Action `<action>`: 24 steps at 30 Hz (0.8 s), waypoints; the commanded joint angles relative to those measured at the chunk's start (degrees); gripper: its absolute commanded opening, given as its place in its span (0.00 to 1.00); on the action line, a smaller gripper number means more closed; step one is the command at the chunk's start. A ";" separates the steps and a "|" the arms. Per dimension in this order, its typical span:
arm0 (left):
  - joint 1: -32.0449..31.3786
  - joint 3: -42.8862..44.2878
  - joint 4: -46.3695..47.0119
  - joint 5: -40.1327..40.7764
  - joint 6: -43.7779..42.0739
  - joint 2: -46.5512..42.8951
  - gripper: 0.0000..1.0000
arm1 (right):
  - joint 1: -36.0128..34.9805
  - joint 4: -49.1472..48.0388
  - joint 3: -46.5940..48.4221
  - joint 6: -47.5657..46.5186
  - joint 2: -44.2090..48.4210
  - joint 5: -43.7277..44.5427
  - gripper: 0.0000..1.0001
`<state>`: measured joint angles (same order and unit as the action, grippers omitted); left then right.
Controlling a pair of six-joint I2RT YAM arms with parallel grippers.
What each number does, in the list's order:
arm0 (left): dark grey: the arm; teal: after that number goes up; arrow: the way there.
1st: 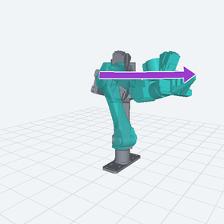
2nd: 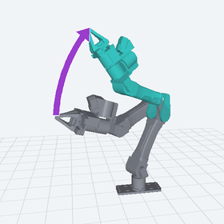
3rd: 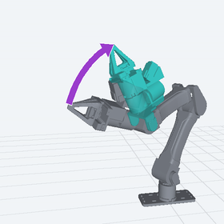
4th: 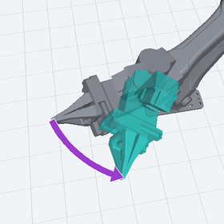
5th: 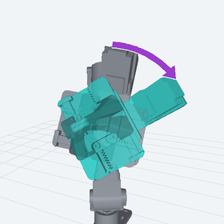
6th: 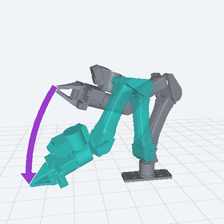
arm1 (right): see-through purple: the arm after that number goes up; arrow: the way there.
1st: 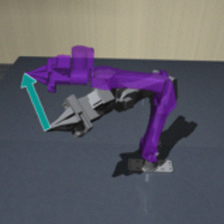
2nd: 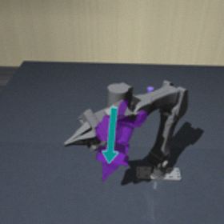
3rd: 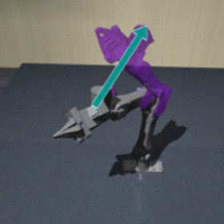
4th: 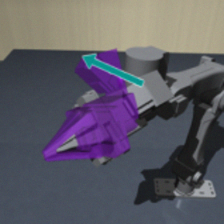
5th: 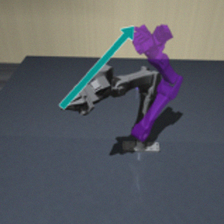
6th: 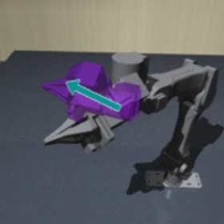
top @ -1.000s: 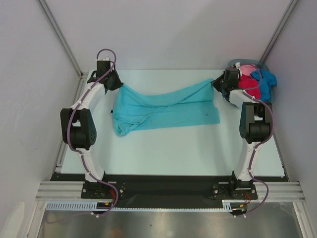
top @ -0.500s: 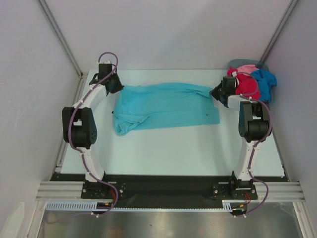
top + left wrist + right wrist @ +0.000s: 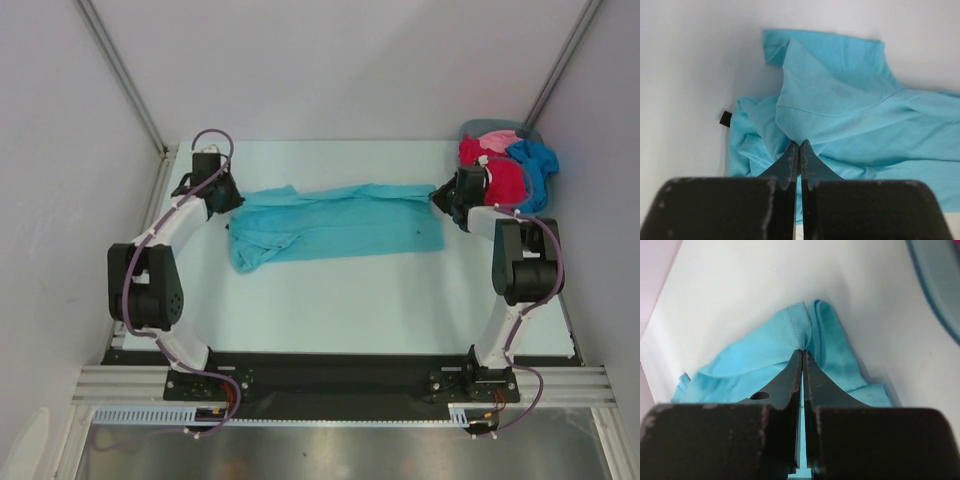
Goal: Fold and stack the t-shirts
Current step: Fold the tshirt
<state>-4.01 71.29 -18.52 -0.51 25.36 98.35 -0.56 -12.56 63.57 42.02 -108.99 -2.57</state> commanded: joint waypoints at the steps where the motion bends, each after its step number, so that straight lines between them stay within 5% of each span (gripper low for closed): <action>1: 0.14 0.17 0.77 2.71 -1.37 -6.05 0.00 | 1.61 -0.72 1.82 0.17 3.26 0.28 0.00; 24: 0.32 -7.04 1.12 2.62 -0.32 -9.93 0.00 | 1.61 -3.79 -7.32 2.28 6.86 0.72 0.04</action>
<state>-3.84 64.29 -19.16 2.17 24.97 88.40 1.19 -13.43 56.95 43.38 -103.74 -2.66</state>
